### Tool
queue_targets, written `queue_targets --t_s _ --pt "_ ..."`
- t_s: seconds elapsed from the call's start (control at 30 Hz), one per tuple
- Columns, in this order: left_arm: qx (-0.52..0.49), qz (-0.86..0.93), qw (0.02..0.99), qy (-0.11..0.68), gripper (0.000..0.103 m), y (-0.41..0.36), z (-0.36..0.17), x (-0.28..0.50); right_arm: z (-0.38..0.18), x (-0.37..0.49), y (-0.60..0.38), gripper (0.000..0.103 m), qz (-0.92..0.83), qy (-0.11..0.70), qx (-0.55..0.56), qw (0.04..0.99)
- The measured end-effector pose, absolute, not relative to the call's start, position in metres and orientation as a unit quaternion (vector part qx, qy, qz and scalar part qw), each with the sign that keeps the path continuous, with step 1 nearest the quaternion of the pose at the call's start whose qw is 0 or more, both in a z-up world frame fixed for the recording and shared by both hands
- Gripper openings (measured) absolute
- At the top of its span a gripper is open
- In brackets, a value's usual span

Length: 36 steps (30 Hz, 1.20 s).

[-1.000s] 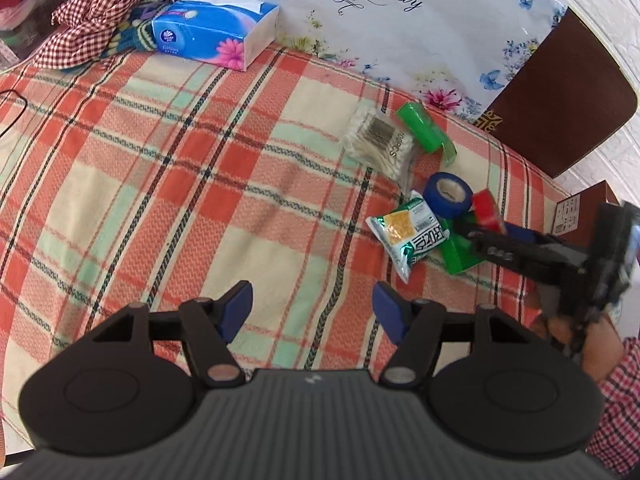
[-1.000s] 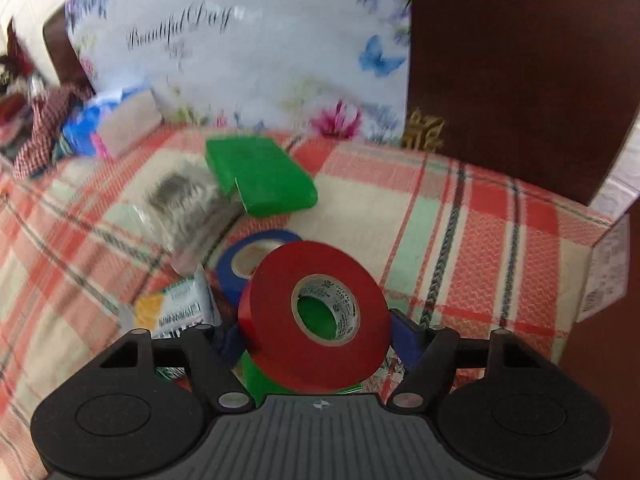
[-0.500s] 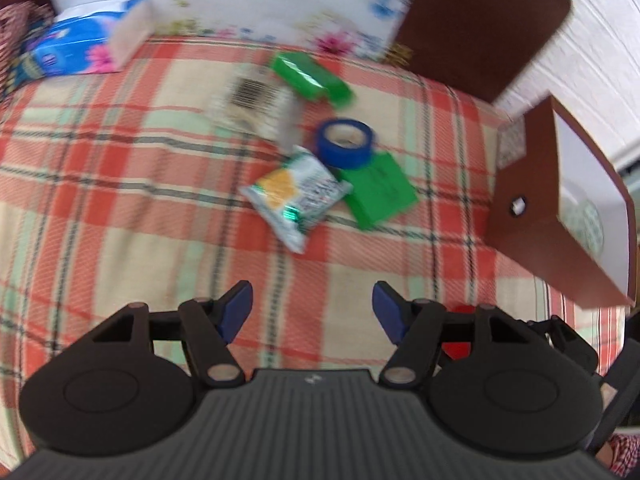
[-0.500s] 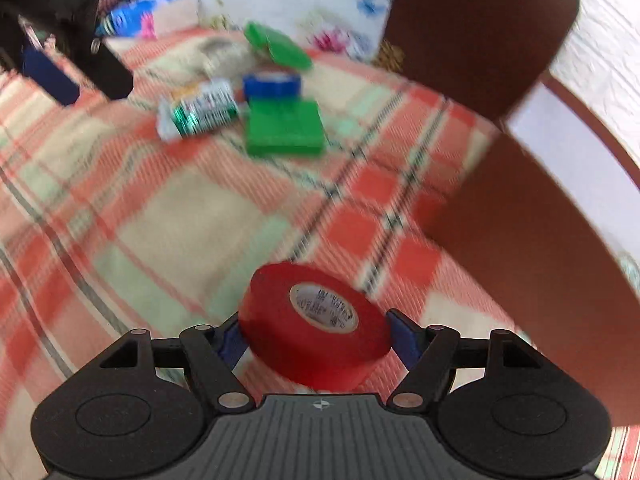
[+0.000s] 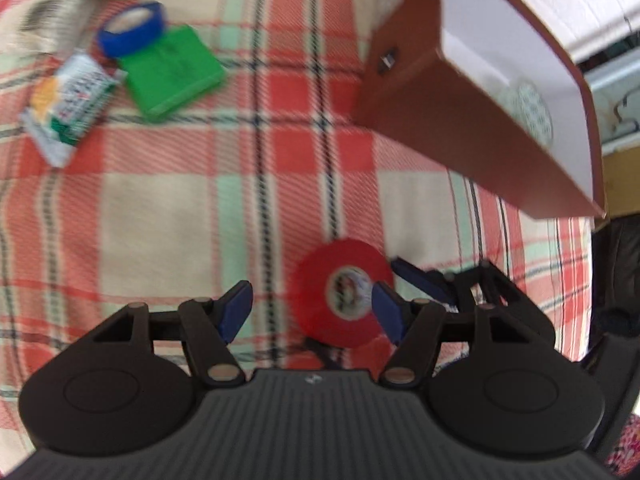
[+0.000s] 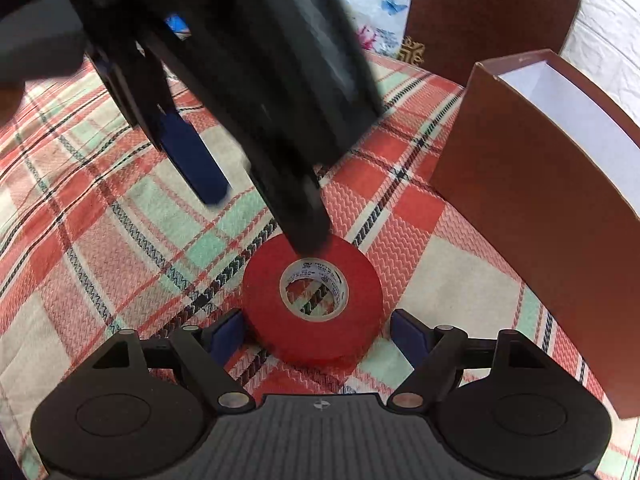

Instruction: Organize objects

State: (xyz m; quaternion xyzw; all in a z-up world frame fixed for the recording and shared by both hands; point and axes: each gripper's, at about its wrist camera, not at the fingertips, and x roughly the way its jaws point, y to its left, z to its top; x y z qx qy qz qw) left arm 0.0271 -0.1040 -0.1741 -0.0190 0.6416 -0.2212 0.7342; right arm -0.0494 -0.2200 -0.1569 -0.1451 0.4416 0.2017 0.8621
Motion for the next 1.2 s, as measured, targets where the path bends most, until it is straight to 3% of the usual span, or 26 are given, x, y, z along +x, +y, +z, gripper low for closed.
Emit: queue_targets --t_s 0.1,0.2,0.23,0.6,0.87,0.97,1.1,1.2 --pt "0.015 -0.199 0.729 0.654 0.059 -0.118 -0.194 0.027 -0.160 -0.047 -0.222 0.077 0.215 0.436 -0.139 0.863" --pt "0.015 -0.189 0.732 0.654 0.054 -0.117 -0.202 0.027 -0.158 -0.044 -0.223 0.071 0.230 0.435 -0.122 0.862" --pt "0.013 -0.195 0.730 0.655 0.033 -0.118 -0.197 0.027 -0.156 -0.043 -0.223 0.071 0.231 0.433 -0.118 0.863" --pt "-0.029 -0.287 0.794 0.536 0.033 -0.165 -0.059 0.059 -0.056 -0.022 -0.280 0.072 0.126 0.277 -0.074 0.950" --pt "0.047 -0.323 0.788 0.521 0.034 -0.255 -0.081 0.096 -0.075 0.034 -0.331 0.072 0.023 0.316 -0.034 0.948" --pt "0.080 -0.303 0.793 0.522 0.038 -0.269 -0.095 0.099 -0.094 0.049 -0.337 0.070 0.002 0.357 -0.033 0.934" --pt "0.118 -0.287 0.813 0.493 0.053 -0.269 -0.083 0.095 -0.088 0.043 -0.340 0.071 -0.006 0.346 -0.030 0.938" --pt "0.123 -0.273 0.822 0.485 0.054 -0.261 -0.074 0.097 -0.080 0.036 -0.339 0.071 -0.003 0.339 -0.024 0.941"
